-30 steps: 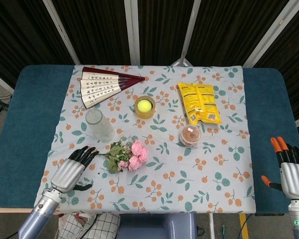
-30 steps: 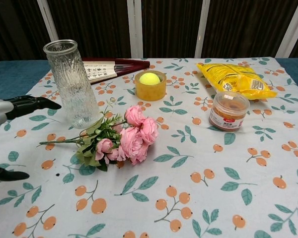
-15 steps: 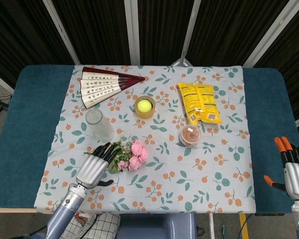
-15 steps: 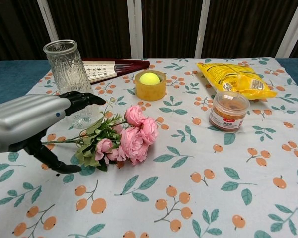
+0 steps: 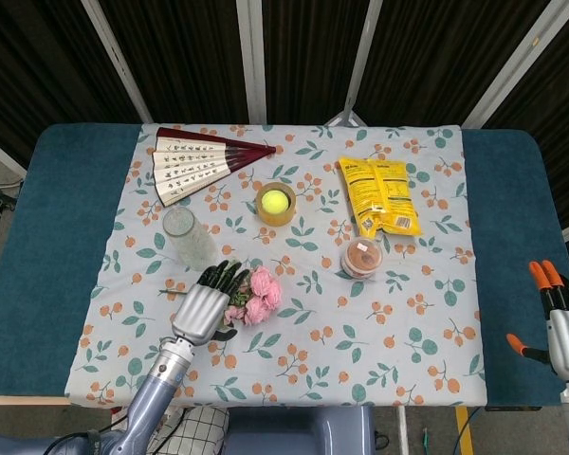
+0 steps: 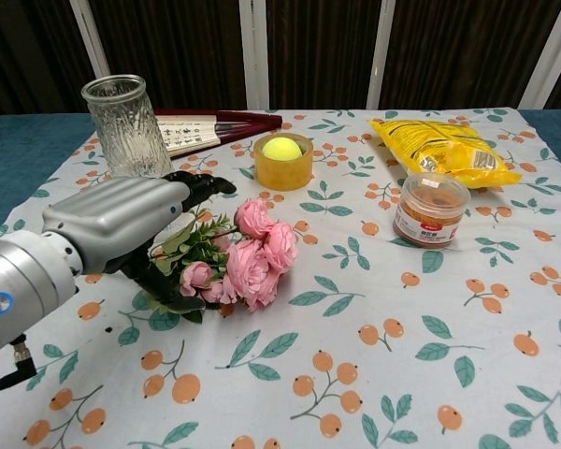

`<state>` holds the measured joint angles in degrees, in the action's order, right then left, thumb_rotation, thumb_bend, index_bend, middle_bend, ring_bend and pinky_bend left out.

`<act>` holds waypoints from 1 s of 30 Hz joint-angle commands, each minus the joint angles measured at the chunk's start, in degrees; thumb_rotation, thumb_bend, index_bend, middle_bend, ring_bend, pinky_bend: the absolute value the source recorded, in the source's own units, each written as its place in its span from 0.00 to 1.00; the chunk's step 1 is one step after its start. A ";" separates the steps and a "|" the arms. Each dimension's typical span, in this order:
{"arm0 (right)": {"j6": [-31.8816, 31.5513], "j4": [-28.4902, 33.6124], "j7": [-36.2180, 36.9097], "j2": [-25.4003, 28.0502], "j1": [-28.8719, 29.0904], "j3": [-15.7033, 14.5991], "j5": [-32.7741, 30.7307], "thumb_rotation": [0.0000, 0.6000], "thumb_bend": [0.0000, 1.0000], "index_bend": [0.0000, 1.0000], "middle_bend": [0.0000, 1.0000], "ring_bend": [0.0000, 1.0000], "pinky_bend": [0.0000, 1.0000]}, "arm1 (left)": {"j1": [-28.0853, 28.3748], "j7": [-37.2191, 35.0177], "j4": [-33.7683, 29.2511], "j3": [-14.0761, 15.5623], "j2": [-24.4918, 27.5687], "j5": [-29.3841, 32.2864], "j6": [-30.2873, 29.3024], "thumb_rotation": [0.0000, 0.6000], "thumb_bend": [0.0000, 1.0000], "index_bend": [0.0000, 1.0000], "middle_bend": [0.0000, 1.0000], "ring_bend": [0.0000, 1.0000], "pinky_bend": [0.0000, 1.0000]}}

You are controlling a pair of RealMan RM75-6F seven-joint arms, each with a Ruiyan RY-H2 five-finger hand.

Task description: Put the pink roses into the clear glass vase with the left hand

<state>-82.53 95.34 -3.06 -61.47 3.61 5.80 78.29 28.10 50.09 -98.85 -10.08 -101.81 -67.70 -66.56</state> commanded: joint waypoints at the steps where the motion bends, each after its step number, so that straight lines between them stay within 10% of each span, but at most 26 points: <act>1: 0.09 -0.06 0.14 0.04 0.02 0.01 -0.02 1.00 0.18 0.05 0.00 0.05 0.03 | 1.11 2.05 2.12 -0.65 -1.73 2.56 -0.72 1.00 0.17 0.05 0.06 0.00 0.12; 15: 0.87 -0.33 0.20 -0.14 0.35 0.02 -0.28 1.00 0.18 0.05 0.00 0.05 0.03 | 5.95 2.67 8.25 -1.59 -6.07 7.73 1.32 1.00 0.19 0.08 0.12 0.03 0.15; 30: 0.24 0.31 3.08 0.32 -0.21 0.43 -0.59 1.00 0.18 0.05 0.00 0.05 0.03 | 9.08 8.36 14.20 0.03 -8.93 5.01 -3.78 1.00 0.42 0.38 0.44 0.29 0.40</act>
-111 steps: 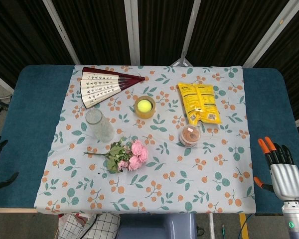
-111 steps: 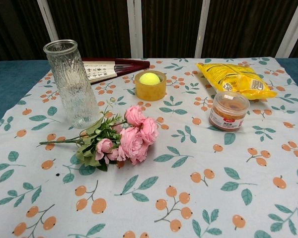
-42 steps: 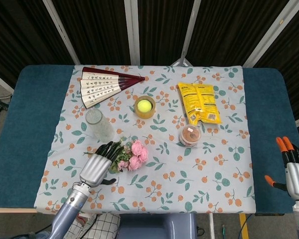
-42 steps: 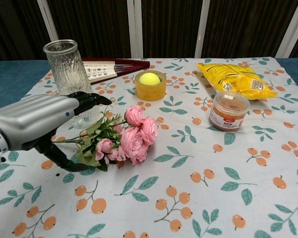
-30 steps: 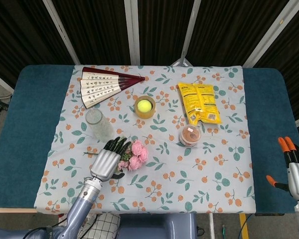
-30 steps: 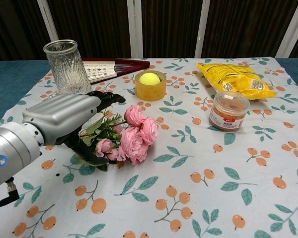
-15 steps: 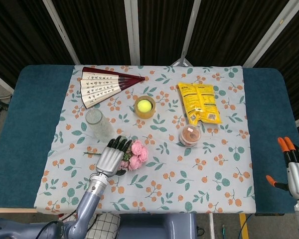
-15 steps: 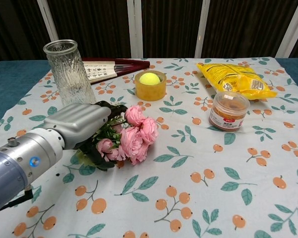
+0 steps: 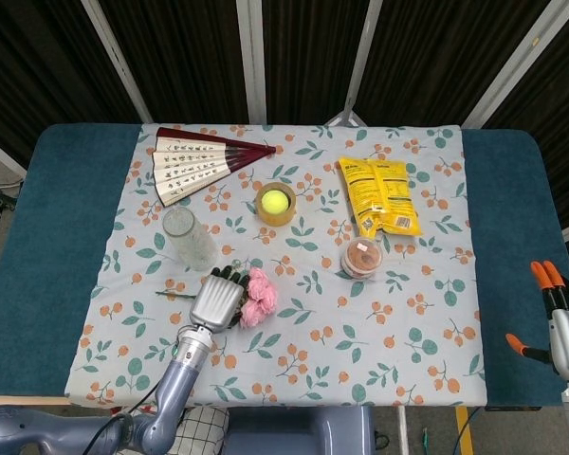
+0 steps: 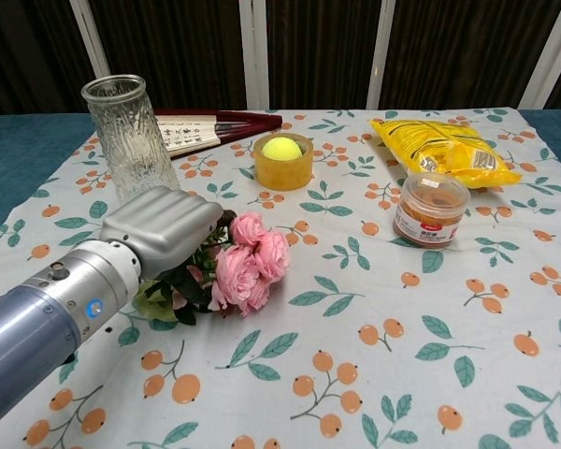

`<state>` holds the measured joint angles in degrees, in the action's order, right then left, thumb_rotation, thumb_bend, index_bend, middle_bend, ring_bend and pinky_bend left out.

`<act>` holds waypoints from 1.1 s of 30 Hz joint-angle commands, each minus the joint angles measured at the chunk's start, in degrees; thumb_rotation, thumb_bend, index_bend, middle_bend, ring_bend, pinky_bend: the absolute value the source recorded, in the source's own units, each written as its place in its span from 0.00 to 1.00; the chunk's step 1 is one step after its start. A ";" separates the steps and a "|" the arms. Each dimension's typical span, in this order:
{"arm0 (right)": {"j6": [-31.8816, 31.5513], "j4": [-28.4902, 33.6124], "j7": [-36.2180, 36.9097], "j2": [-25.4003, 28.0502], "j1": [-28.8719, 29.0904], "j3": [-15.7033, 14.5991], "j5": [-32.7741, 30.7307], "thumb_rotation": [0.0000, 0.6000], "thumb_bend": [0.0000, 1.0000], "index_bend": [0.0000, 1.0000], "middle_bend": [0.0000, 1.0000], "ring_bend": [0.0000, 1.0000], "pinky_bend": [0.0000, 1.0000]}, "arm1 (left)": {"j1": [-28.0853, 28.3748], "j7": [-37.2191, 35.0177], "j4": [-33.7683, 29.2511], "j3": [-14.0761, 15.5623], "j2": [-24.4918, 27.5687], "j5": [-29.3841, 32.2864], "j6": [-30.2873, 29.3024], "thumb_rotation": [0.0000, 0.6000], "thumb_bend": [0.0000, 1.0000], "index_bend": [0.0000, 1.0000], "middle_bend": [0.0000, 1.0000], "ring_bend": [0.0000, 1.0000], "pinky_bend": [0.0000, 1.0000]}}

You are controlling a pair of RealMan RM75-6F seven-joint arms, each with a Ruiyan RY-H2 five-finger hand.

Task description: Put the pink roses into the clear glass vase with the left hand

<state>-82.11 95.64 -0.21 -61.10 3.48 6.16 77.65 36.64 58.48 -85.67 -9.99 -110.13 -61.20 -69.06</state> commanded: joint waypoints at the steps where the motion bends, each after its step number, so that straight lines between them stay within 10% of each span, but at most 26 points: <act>1: -0.22 -0.03 0.33 -0.04 -0.09 0.07 0.13 1.00 0.18 0.05 0.00 0.05 0.03 | 0.68 -0.15 1.28 -0.11 -0.79 -2.14 -1.80 1.00 0.44 0.39 0.45 0.30 0.41; 10: -0.20 0.07 0.09 0.02 -0.18 -0.07 0.18 1.00 0.18 0.05 0.00 0.05 0.03 | 1.45 -3.72 -2.34 -1.55 1.58 -5.92 -3.45 1.00 0.51 0.45 0.51 0.36 0.47; 21: 0.33 0.27 -1.79 -0.73 0.11 0.13 -0.91 1.00 0.18 0.05 0.00 0.05 0.03 | 1.78 -19.77 -21.39 -3.57 11.18 -14.41 -0.90 1.00 0.48 0.45 0.50 0.36 0.47; 33: 0.28 0.72 -3.16 -1.15 0.15 0.28 -1.58 1.00 0.18 0.05 0.00 0.05 0.03 | 2.04 -27.40 -38.71 -15.90 21.24 -14.38 -4.89 1.00 0.48 0.45 0.49 0.36 0.44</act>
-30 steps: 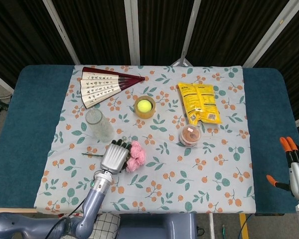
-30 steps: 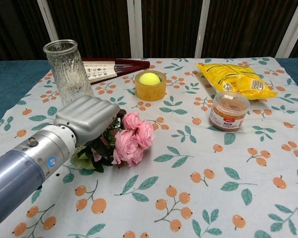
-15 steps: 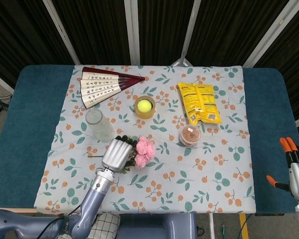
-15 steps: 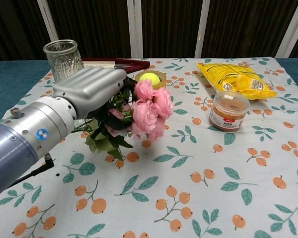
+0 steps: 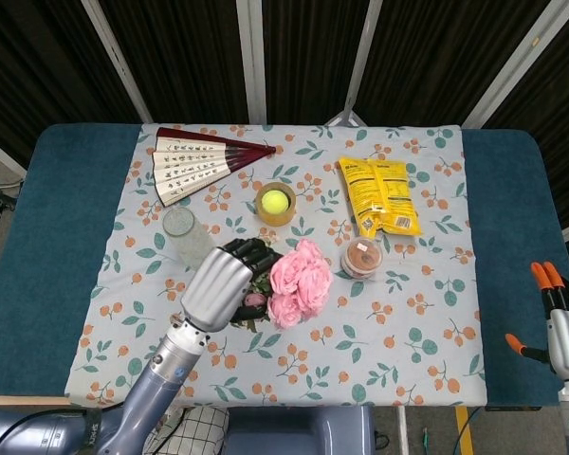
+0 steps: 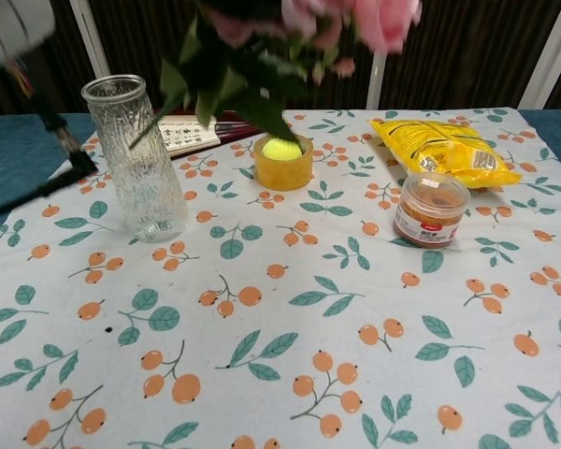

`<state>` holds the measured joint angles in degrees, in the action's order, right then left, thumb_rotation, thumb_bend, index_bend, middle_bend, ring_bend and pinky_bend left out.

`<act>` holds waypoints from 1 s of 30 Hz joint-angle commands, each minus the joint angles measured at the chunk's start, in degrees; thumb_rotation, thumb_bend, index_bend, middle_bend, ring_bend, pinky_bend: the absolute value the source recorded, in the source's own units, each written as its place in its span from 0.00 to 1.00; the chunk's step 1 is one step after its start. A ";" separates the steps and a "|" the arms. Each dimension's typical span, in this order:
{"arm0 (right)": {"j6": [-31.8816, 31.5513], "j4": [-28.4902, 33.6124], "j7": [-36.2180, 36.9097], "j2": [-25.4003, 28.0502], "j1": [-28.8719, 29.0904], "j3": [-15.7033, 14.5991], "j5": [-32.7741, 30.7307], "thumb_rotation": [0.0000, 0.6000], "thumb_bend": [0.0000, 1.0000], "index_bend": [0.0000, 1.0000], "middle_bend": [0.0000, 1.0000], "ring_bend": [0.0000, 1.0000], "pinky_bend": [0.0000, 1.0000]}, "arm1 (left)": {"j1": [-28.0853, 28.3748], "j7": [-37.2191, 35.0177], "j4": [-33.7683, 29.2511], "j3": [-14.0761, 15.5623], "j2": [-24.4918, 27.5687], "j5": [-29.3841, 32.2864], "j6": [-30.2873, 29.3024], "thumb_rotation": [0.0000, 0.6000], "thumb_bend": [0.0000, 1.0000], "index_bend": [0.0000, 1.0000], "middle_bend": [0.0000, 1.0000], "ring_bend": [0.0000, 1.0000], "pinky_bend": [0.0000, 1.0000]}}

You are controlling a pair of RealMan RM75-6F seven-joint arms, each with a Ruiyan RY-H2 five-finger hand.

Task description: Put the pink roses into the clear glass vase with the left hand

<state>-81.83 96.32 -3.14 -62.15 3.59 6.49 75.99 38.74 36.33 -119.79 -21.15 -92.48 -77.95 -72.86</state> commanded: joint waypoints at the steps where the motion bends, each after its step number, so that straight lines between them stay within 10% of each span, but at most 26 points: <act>1: 0.02 0.09 -0.45 -0.19 0.07 -0.11 0.14 1.00 0.18 0.05 0.00 0.05 0.03 | -0.23 -7.23 -5.72 -6.10 4.93 3.85 -0.80 1.00 0.47 0.45 0.49 0.36 0.44; 13: 0.42 0.16 -4.43 -1.62 0.61 -0.61 0.14 1.00 0.18 0.05 0.00 0.05 0.03 | -1.67 -29.87 -4.50 -18.04 18.12 15.76 4.37 1.00 0.47 0.46 0.48 0.36 0.44; 16: -0.73 -3.71 -10.42 0.58 -4.66 -0.89 -12.03 1.00 0.18 0.05 0.00 0.05 0.03 | -2.03 -33.41 -1.84 -18.11 18.96 15.02 4.27 1.00 0.47 0.46 0.48 0.36 0.43; 30: 0.01 5.47 -10.07 2.43 -1.86 -1.58 -3.67 1.00 0.18 0.05 0.00 0.05 0.03 | -1.89 -47.80 6.28 -15.48 18.17 16.24 5.66 1.00 0.47 0.46 0.47 0.36 0.43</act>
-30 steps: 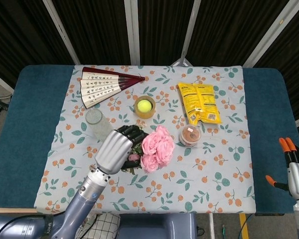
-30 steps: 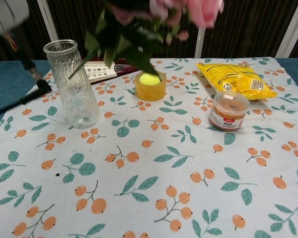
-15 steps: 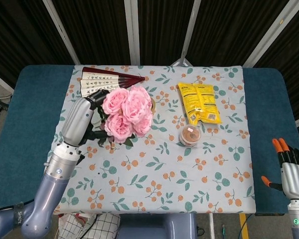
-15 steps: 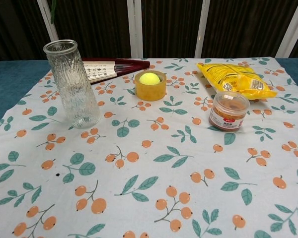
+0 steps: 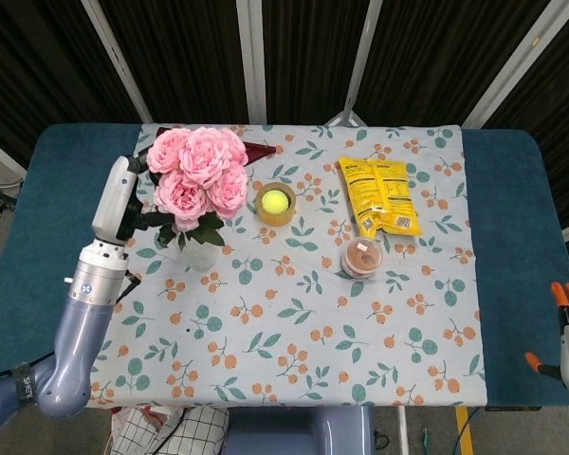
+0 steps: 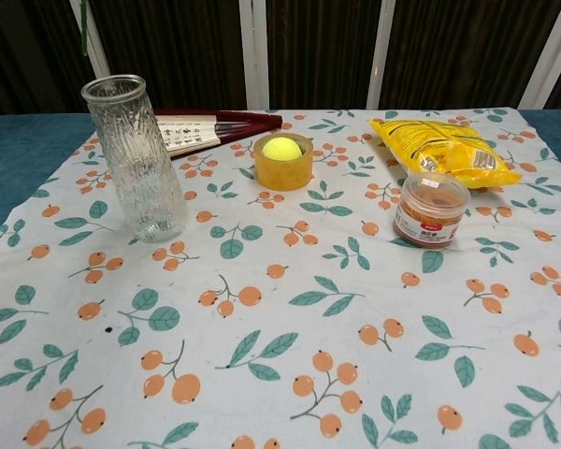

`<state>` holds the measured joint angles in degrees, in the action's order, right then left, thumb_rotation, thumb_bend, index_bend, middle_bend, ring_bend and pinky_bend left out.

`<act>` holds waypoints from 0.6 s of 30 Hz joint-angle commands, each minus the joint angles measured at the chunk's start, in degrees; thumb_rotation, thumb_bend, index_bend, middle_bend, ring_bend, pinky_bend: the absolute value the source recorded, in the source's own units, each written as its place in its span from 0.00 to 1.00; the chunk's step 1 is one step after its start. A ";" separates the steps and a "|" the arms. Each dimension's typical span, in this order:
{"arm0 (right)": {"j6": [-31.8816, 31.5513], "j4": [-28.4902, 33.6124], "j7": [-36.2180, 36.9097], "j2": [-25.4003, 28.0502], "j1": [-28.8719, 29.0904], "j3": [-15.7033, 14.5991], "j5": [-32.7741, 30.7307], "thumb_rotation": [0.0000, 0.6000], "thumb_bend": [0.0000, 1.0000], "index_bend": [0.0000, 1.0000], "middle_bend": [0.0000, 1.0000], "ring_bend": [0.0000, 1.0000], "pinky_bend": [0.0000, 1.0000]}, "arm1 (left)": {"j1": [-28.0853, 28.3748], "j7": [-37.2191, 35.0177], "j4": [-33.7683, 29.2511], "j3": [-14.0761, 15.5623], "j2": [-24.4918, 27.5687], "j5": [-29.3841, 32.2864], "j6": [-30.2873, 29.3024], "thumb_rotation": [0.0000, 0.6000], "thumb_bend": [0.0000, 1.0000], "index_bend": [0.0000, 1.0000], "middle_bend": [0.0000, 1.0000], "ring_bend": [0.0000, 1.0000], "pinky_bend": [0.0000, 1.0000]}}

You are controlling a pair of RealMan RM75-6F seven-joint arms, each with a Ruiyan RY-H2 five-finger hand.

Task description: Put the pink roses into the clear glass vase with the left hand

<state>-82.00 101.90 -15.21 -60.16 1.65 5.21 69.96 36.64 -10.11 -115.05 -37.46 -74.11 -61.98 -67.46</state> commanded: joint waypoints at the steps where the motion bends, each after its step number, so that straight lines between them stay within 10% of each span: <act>1: 0.29 -0.41 2.21 0.34 0.17 -0.26 2.41 1.00 0.18 0.05 0.00 0.05 0.03 | 0.28 -1.46 1.90 1.03 -0.23 0.24 0.27 1.00 0.47 0.46 0.47 0.36 0.43; 18: 0.10 -3.48 6.32 -1.21 0.95 -0.14 5.89 1.00 0.18 0.05 0.00 0.05 0.03 | 1.13 -4.84 7.03 3.65 -2.02 -0.67 -2.44 1.00 0.47 0.46 0.47 0.36 0.43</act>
<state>-81.92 98.44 -8.96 -61.32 2.58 5.05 75.83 37.66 -14.59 -108.42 -34.03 -75.94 -62.47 -69.91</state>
